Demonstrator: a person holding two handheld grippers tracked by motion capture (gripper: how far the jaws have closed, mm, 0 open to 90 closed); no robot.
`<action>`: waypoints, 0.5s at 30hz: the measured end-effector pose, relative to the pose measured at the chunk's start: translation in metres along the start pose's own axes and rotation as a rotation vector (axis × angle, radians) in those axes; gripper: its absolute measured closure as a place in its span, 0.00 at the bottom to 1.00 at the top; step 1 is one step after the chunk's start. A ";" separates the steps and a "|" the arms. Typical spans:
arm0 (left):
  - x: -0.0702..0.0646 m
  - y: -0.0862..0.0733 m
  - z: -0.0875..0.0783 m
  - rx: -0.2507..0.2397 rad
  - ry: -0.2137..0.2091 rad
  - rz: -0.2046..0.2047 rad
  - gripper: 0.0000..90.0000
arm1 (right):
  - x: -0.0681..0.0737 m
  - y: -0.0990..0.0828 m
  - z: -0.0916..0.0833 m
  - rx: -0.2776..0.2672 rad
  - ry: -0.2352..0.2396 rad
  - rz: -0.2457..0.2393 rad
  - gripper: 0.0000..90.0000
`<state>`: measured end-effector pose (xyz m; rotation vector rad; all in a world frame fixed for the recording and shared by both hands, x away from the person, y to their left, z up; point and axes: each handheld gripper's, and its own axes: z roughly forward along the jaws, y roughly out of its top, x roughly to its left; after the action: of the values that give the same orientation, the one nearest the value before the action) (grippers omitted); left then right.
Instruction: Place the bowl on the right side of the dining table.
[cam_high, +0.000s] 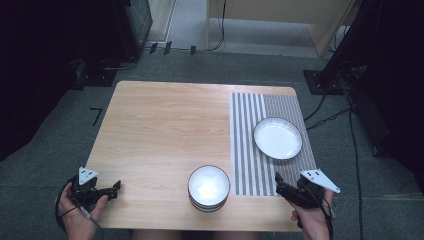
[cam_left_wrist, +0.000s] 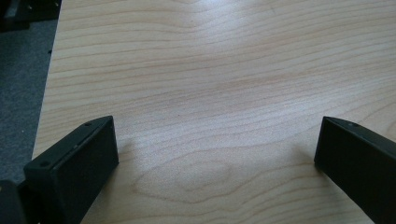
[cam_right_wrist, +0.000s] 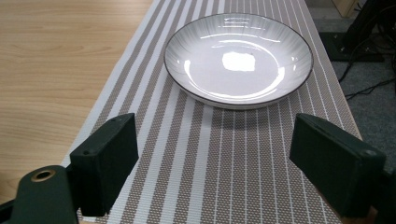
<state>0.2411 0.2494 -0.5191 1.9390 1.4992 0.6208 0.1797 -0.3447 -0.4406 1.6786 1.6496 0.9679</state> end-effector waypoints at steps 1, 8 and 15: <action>0.000 0.000 0.000 0.000 0.000 0.000 0.00 | 0.002 0.001 0.000 -0.002 0.002 -0.003 0.17; 0.000 0.000 0.000 0.000 0.000 0.000 0.00 | 0.015 0.006 0.000 -0.006 0.019 -0.015 0.17; 0.000 0.000 0.000 0.000 0.000 0.000 0.00 | 0.027 0.008 0.003 0.000 0.040 -0.031 0.16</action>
<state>0.2411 0.2494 -0.5191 1.9390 1.4991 0.6208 0.1855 -0.3182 -0.4327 1.6389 1.6963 0.9933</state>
